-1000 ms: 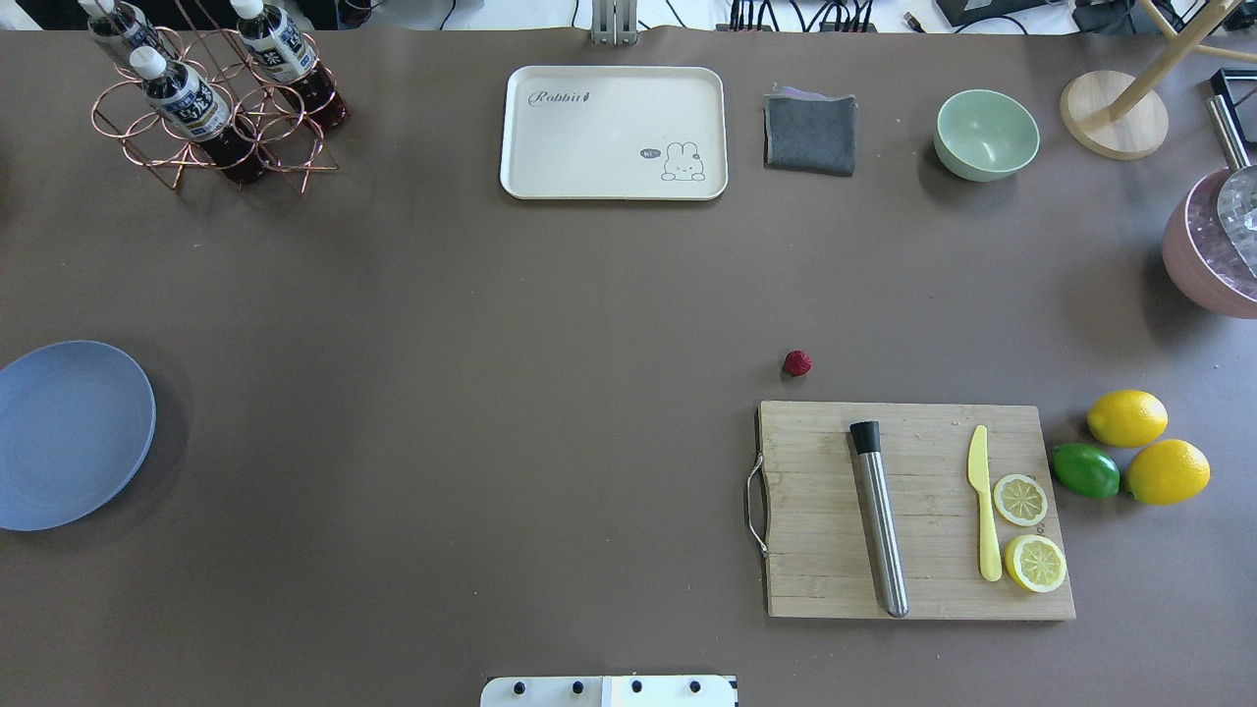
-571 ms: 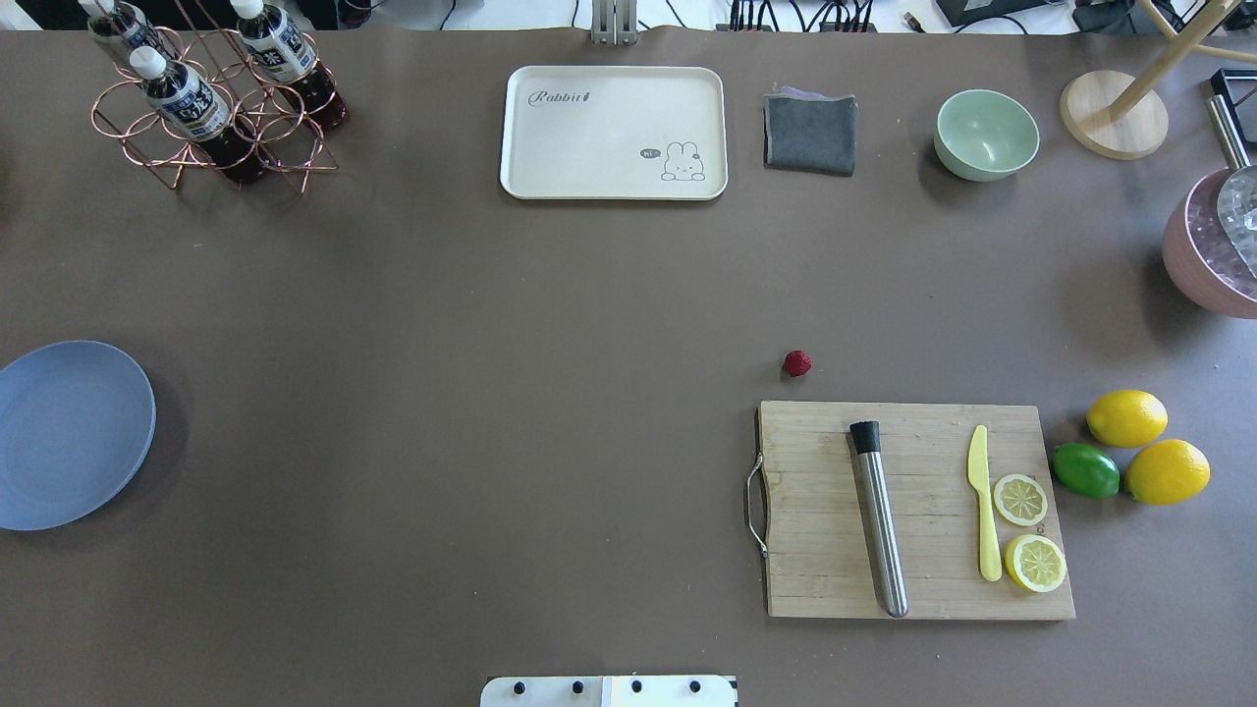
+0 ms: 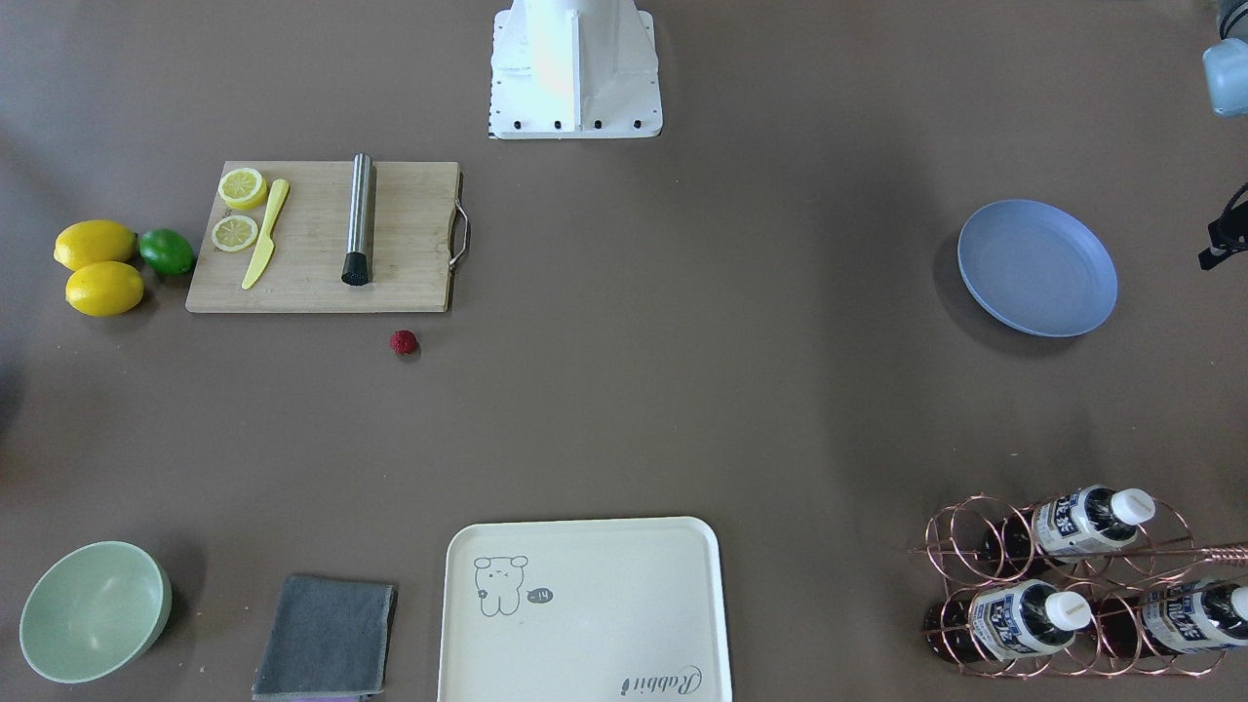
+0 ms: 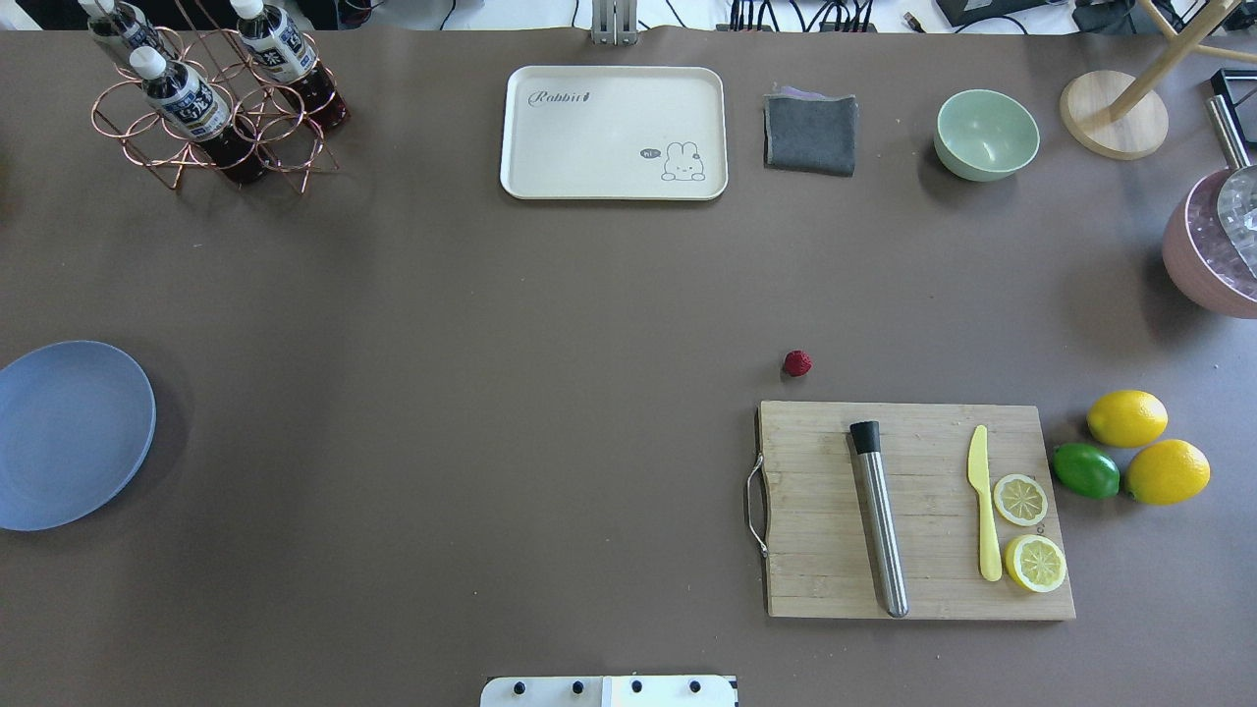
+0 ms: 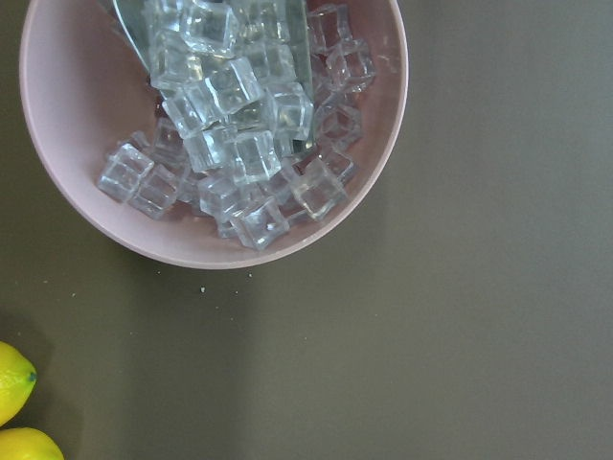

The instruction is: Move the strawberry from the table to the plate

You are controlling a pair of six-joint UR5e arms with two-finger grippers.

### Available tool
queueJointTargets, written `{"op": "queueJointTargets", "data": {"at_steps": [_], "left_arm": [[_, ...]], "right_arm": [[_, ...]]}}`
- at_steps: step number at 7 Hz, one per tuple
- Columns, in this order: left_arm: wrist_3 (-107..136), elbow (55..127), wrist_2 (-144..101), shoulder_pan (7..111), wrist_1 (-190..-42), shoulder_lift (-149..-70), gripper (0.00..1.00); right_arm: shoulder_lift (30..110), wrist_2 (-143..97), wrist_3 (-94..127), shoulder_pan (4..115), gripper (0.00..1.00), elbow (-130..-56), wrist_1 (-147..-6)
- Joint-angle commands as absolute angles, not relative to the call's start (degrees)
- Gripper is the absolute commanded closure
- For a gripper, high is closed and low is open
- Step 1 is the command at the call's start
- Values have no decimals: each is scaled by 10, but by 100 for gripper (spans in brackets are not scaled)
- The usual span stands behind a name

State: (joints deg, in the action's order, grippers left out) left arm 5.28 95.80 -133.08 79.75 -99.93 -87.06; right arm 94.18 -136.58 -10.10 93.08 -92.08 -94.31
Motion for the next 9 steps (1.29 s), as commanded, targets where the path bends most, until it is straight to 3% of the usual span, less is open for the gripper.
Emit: {"op": "queueJointTargets", "data": {"at_steps": [1, 3, 7, 8, 9], "left_arm": [[154, 858, -1330, 758, -1221, -846, 2], [291, 787, -1325, 692, -1390, -846, 2], [330, 791, -1325, 638, -1450, -814, 7], [330, 791, -1325, 626, -1463, -803, 16], [333, 791, -1325, 626, -1472, -797, 38]], "right_arm": [[941, -1410, -102, 930, 0, -925, -942], [942, -1421, -101, 905, 0, -925, -896], [942, -1421, -100, 892, 0, -926, -887], [941, -1421, -100, 891, 0, -927, -887], [941, -1421, -99, 891, 0, -927, -888]]}}
